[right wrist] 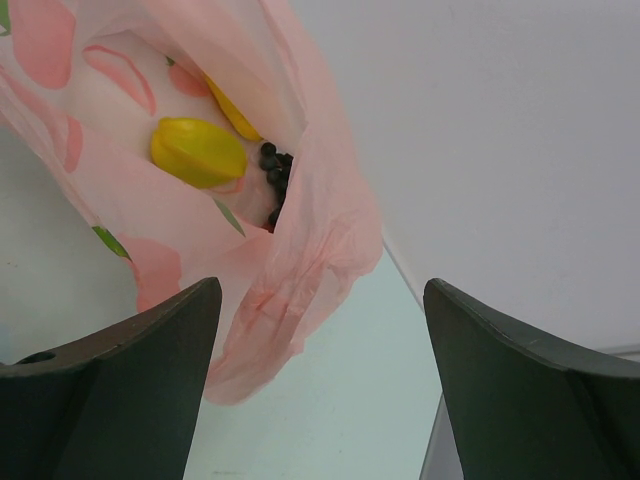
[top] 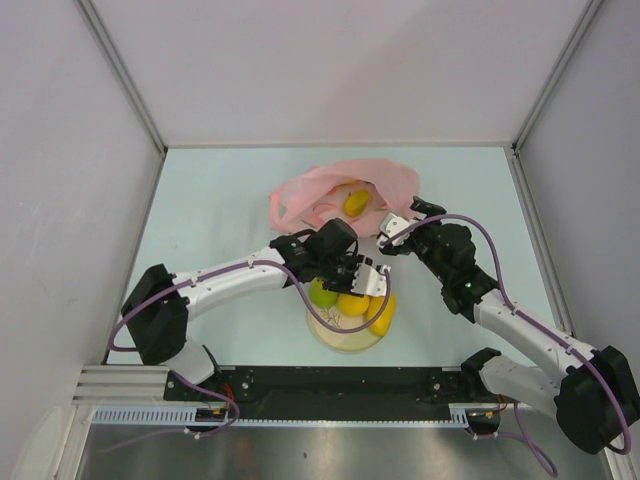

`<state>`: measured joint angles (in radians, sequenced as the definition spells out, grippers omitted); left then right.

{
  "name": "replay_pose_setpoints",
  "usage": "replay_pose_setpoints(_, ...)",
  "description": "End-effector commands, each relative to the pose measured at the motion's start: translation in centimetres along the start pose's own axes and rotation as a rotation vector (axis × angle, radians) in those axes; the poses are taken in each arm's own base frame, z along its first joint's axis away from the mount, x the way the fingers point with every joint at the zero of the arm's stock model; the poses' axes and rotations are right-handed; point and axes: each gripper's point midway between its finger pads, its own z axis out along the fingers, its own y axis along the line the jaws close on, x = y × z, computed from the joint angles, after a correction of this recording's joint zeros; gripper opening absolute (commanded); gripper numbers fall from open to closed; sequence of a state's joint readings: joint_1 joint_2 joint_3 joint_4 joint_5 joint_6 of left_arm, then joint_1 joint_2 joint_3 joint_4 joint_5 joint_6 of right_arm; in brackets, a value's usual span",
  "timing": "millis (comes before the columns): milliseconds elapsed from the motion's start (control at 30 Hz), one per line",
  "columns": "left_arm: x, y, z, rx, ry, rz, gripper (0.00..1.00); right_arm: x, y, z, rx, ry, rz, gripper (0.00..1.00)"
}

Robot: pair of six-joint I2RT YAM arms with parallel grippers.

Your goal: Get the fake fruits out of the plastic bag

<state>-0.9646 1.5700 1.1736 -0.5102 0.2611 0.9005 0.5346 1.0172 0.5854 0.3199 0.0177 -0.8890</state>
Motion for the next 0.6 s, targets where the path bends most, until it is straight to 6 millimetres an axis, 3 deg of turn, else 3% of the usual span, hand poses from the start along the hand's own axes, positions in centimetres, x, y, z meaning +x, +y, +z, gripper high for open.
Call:
replay_pose_setpoints(0, -0.3, 0.4, -1.1, -0.033, 0.006, 0.006, 0.54, -0.8, 0.1, 0.1, -0.010, -0.041, 0.007, 0.87)
replay_pose_setpoints(67, -0.5, 0.8, -1.7, -0.060, 0.004, 0.011, 0.59, -0.8, 0.2, 0.1, -0.014, -0.041, -0.012, 0.87)
replay_pose_setpoints(200, -3.1, 2.6, -4.9, -0.145, -0.066, 0.002, 0.64, -0.8, -0.9, 0.1, 0.020, -0.035, -0.052, 0.89)
replay_pose_setpoints(333, -4.9, 4.2, -9.5, -0.229, -0.112, -0.068, 0.77, -1.6, -2.4, -0.2, 0.026, -0.043, -0.023, 0.90)
replay_pose_setpoints(367, -4.9, 5.6, -11.8, -0.302, -0.124, -0.097, 0.78, -2.0, -2.6, -0.2, 0.026, -0.049, 0.007, 0.90)
replay_pose_setpoints(433, -4.4, 7.2, -14.3, -0.395, -0.150, -0.206, 0.84, -3.4, -3.4, -0.3, 0.026, -0.075, 0.045, 0.90)
replay_pose_setpoints(467, -3.1, 9.1, -16.8, -0.499, -0.164, -0.283, 0.86, -4.1, -3.6, -0.3, 0.022, -0.093, 0.099, 0.90)
replay_pose_setpoints(533, -0.7, 10.9, -19.3, -0.618, -0.165, -0.491, 0.86, -6.5, -4.5, -0.3, 0.010, -0.149, 0.159, 0.90)
replay_pose_setpoints(567, 1.9, 12.1, -21.1, -0.693, -0.139, -0.592, 0.85, -6.9, -4.3, 0.1, -0.007, -0.155, 0.185, 0.89)
